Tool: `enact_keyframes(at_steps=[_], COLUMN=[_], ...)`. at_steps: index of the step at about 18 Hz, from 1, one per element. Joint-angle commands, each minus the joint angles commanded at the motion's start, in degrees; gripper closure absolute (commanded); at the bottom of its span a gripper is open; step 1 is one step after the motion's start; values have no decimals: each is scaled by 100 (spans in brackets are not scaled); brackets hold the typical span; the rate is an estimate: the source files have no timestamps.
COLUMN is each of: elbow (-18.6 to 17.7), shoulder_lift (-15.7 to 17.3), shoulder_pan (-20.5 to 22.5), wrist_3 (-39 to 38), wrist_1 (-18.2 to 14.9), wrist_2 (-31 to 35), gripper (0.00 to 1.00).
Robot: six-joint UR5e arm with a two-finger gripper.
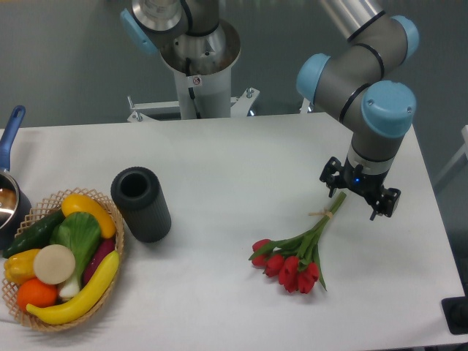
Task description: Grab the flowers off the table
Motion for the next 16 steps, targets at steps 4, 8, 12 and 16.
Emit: enact_keyframes(at_steps=[4, 8, 12, 16], elbow=[0, 0, -114, -360], shoulder_lift=[0, -9, -26, -53], shoulder_pan=[0, -9, 0, -9], wrist_3=[-9, 0, -9, -53], wrist_1=[0, 0, 26, 508], wrist_2=[0, -18, -35, -44], gripper=[0, 0, 0, 0])
